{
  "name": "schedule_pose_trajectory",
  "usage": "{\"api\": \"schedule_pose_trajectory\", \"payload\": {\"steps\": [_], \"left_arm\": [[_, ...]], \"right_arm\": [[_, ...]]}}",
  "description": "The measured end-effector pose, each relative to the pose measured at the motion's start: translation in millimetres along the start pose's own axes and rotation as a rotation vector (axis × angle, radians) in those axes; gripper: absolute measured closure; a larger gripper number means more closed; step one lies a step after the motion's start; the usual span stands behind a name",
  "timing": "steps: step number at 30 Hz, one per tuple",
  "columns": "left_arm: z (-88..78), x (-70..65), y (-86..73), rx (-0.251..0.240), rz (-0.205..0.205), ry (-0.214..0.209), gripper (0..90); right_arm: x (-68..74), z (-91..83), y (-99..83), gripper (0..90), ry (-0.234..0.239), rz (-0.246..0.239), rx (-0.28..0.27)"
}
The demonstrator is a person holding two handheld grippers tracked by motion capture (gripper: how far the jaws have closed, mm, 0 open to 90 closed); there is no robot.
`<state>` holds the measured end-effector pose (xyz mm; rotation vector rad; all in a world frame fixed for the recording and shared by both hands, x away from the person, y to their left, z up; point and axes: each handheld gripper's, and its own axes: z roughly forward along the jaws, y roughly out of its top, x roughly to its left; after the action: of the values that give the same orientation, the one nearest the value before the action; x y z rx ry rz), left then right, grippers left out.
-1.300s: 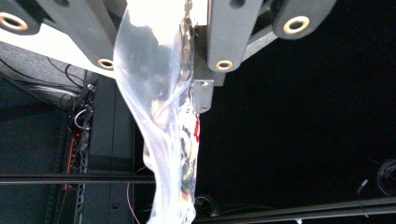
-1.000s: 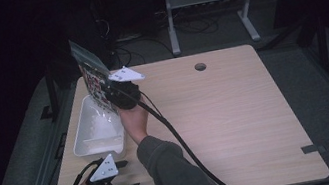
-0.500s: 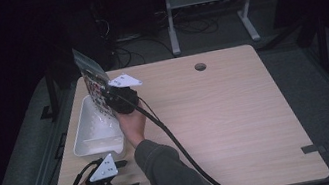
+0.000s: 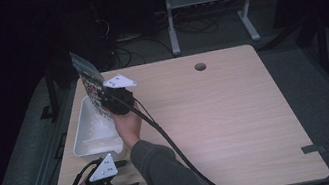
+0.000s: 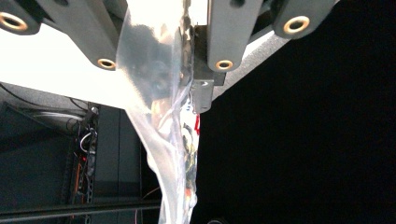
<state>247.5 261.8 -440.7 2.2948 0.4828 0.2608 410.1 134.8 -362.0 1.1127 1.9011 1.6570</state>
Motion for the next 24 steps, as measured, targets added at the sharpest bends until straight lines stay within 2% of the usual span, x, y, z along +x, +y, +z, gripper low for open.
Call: {"api": "schedule_pose_trajectory", "payload": {"steps": [5,13,18,24], "left_arm": [[-0.6,-0.2,0.0,-0.002,0.000,0.004,18.3],[-1.1,-0.1,0.0,-0.003,0.000,0.007,18.4],[-0.8,0.5,-0.3,-0.003,-0.003,0.009,18.4],[-0.2,0.7,-0.3,0.000,-0.003,0.012,18.3]], "right_arm": [[0.5,4.9,-5.8,74.5,-0.004,-0.001,0.017],[-0.9,2.9,-14.1,74.2,-0.010,-0.044,0.031],[0.2,-2.3,-17.7,73.6,-0.006,-0.113,0.052],[-2.4,-8.0,-20.8,72.9,-0.008,-0.151,0.073]]}}
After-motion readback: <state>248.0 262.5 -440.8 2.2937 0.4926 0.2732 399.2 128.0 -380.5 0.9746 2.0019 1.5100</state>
